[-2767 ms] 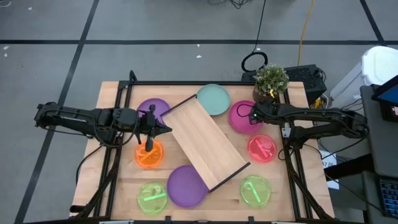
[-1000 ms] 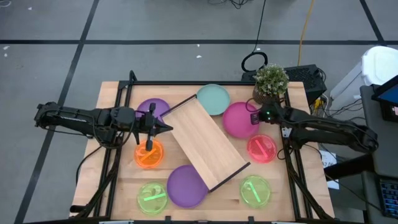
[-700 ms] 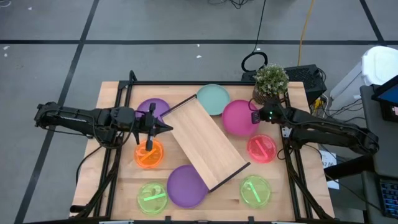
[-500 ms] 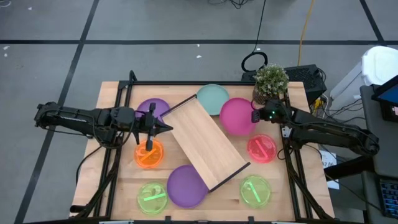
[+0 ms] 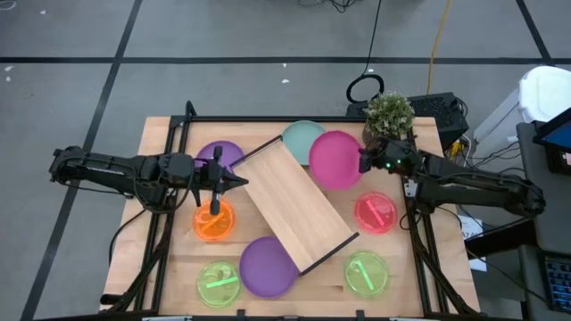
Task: Place and stack plates onto a shelf
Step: Put the top pink plate on the shelf
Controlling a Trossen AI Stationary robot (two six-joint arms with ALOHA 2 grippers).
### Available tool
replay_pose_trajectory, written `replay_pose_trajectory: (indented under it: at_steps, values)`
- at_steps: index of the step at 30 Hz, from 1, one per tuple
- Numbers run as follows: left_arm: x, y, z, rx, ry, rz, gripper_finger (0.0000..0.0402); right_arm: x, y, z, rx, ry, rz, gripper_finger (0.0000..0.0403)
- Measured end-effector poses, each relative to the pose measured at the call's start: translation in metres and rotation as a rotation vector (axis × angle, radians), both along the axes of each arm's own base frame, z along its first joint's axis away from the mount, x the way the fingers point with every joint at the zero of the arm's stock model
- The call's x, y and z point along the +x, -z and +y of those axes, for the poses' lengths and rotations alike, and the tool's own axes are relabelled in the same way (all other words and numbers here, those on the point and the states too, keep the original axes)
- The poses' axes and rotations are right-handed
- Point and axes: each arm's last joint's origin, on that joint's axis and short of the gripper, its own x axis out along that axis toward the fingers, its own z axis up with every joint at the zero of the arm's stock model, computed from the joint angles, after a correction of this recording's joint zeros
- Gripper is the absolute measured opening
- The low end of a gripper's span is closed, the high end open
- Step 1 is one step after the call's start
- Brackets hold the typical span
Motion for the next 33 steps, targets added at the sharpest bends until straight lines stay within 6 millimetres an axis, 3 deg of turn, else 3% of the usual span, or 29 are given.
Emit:
replay_pose_trajectory:
  at_steps: [12, 18, 25, 33]
  values:
    - [0.001, -0.003, 0.000, -0.007, -0.001, -0.036, 0.0001, 0.012, -0.016, 0.004, -0.054, -0.064, -0.142, 0.0000]
    - [0.002, -0.008, 0.000, -0.010, -0.007, -0.086, 0.0001, 0.031, -0.022, 0.010, -0.087, -0.140, -0.239, 0.0000]
    - [0.014, -0.012, -0.003, -0.027, -0.003, -0.167, 0.0001, 0.058, -0.035, 0.016, -0.094, -0.212, -0.202, 0.0000]
    - [0.035, -0.002, -0.006, 0.046, 0.012, -0.165, 0.0001, 0.092, -0.036, 0.019, -0.080, -0.257, -0.130, 0.0000]
